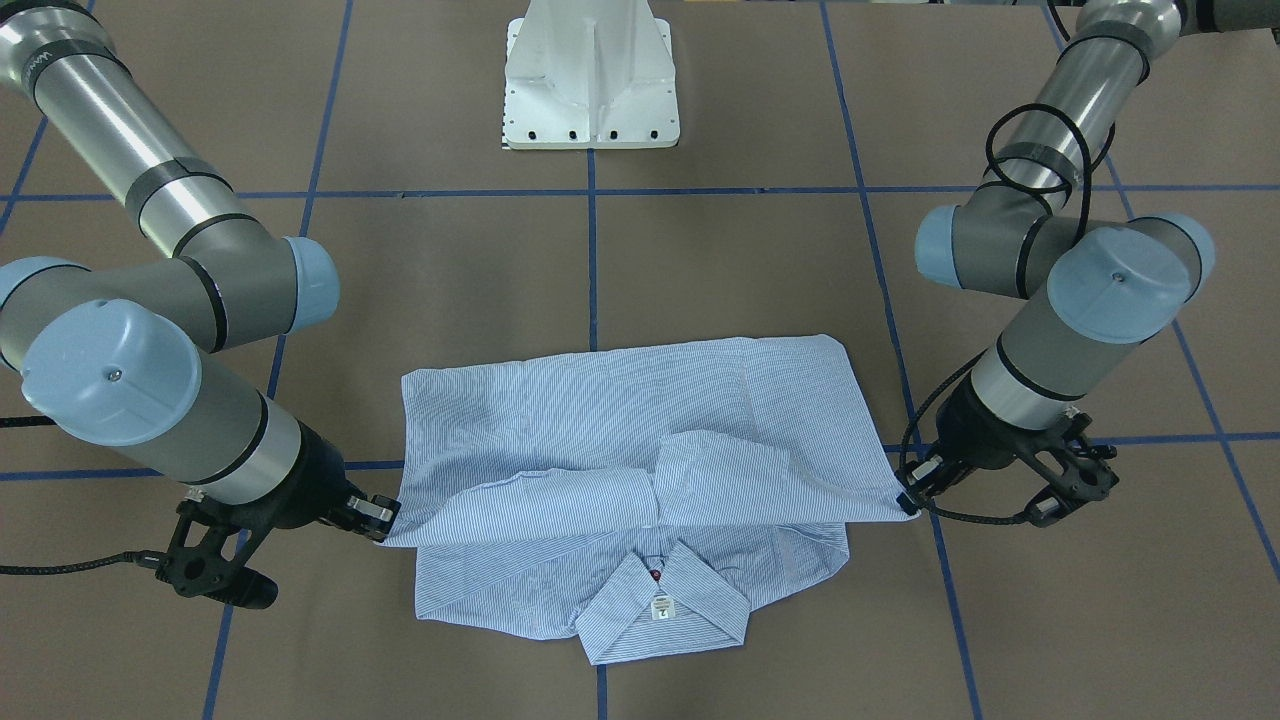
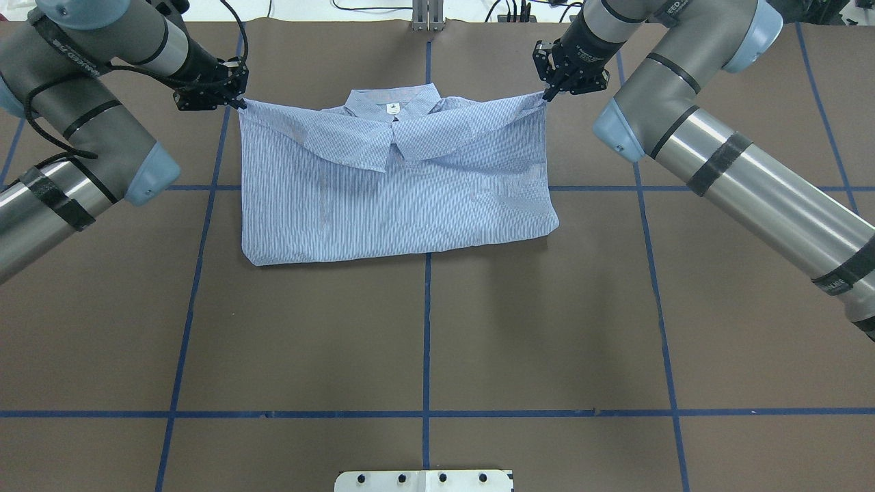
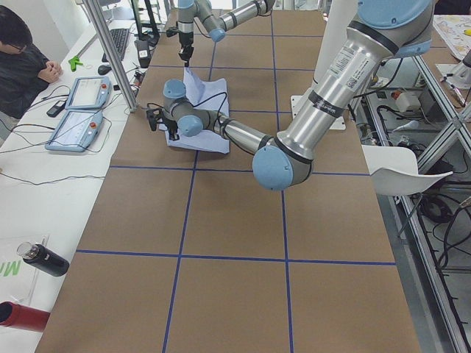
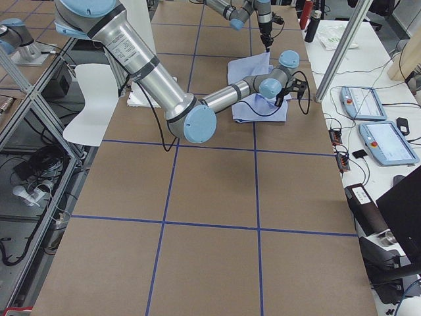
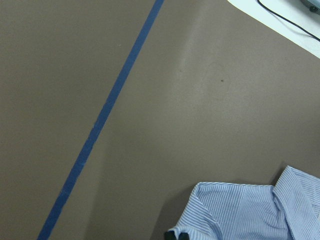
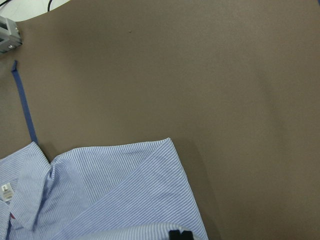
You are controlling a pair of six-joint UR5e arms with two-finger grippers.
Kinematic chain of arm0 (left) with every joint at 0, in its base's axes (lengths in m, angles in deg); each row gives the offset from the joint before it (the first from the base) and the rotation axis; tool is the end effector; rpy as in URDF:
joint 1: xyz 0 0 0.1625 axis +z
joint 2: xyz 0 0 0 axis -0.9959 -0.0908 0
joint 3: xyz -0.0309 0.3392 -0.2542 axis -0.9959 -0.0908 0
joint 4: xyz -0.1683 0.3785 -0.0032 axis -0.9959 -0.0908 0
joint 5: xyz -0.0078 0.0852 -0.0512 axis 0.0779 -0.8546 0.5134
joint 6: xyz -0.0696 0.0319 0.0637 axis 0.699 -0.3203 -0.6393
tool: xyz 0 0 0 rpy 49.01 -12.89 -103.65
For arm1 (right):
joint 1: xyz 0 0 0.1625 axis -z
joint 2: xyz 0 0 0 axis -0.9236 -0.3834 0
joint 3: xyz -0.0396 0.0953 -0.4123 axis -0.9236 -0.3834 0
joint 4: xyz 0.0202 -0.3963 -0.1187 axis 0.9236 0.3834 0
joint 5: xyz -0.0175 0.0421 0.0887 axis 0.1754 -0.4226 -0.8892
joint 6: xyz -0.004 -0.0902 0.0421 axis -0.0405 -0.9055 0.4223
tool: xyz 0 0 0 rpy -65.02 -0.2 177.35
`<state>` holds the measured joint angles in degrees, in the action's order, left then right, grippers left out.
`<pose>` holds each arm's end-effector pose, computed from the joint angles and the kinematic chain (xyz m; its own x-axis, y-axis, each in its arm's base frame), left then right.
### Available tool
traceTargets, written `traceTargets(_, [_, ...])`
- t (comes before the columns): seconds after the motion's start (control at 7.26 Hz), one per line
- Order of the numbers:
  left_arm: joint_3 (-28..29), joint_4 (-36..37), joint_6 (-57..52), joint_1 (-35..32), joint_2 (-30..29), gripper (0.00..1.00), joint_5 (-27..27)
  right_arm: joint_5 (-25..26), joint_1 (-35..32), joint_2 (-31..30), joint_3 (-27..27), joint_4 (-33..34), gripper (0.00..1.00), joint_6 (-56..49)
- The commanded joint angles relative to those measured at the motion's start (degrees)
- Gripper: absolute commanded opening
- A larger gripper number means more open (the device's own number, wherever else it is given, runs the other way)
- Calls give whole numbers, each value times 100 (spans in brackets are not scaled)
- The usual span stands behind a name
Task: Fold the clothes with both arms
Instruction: 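Open both grippers and release the hem at the shoulders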
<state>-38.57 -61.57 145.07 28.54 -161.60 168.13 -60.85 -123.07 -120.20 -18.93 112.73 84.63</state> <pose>0.3428 -0.6634 0.3562 0.4325 -0.3789 -0.8182 0.4371 0.8818 -0.1773 -0.3873 -0.6928 0.2883 0.4952 0.3220 0.8069 -0.2679 0.9401 -0.2108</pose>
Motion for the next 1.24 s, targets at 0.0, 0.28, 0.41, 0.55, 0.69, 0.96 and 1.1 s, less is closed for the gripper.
traceTargets(0.0, [257, -285, 50, -9, -46, 0, 0, 9, -2, 40, -106, -3, 0, 0])
traceTargets(0.28, [390, -348, 112, -9, -99, 0, 0, 26, -2, 75, -150, -12, 0, -9])
traceTargets(0.41, [391, -348, 112, 0, -117, 0, -8, 26, -2, 119, -150, -12, 0, -9])
traceTargets(0.55, [382, -348, 147, 0, -134, 0, 0, 26, 7, 145, -150, -12, 0, -9])
traceTargets(0.69, [373, -348, 321, 0, -169, 0, 0, 26, 16, 171, -150, -12, 0, -9])
traceTargets(0.96, [364, -330, 394, 17, -178, 0, 0, 26, 16, 172, -150, -3, 0, -9])
traceTargets(1.1, [356, -330, 385, 17, -152, 41, 0, 96, 51, 154, -150, -12, 97, -18])
